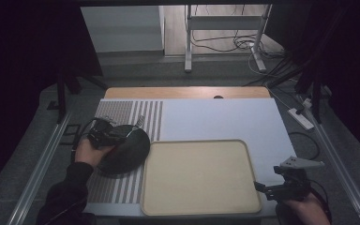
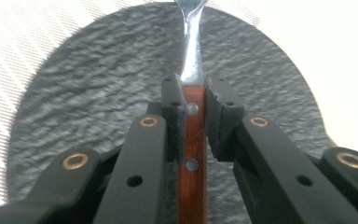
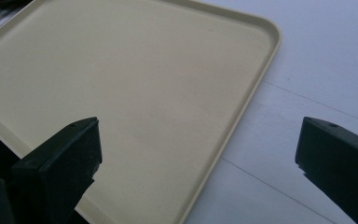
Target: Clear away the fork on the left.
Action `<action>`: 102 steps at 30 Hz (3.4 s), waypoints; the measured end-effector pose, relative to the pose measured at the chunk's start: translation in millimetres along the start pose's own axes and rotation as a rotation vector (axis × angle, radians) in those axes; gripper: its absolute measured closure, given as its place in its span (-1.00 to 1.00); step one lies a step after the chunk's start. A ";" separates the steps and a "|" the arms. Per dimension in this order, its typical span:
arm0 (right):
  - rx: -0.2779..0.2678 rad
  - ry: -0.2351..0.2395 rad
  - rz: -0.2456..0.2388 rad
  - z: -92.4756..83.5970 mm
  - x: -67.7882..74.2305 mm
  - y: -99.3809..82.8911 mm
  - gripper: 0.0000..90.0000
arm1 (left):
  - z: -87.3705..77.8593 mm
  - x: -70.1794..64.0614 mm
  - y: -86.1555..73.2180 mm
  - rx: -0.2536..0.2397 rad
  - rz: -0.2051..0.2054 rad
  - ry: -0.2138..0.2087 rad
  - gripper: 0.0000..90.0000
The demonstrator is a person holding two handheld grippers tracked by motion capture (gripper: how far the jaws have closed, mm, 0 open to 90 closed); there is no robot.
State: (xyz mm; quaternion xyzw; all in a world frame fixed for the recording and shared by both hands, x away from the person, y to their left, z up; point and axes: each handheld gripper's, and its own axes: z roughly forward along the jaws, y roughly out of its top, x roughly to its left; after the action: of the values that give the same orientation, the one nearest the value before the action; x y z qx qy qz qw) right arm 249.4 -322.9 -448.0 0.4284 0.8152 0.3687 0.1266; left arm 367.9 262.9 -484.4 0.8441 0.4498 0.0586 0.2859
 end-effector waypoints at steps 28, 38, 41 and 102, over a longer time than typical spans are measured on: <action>0.004 -0.003 -0.024 1.4 2.7 1.2 -0.98 | -18.5 -76.7 -34.2 -0.043 -0.080 -0.021 0.74; 0.007 -0.001 -0.027 1.9 2.6 1.5 -0.98 | -8.2 -99.5 -27.1 -0.039 -0.074 -0.035 0.74; 0.009 -0.003 -0.029 2.0 2.6 1.7 -0.98 | -0.9 -108.2 -21.0 -0.033 -0.071 -0.057 0.74; 0.019 0.006 -0.047 3.1 3.9 1.7 -0.98 | 86.0 -153.4 30.4 0.091 0.098 -0.027 0.98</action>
State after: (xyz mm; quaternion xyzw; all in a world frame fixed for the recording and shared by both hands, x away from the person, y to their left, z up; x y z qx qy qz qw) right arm 249.7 -317.7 -448.5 0.4090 0.8289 0.3592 0.1289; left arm 330.3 91.2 -515.2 0.8779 0.4063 0.0407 0.2500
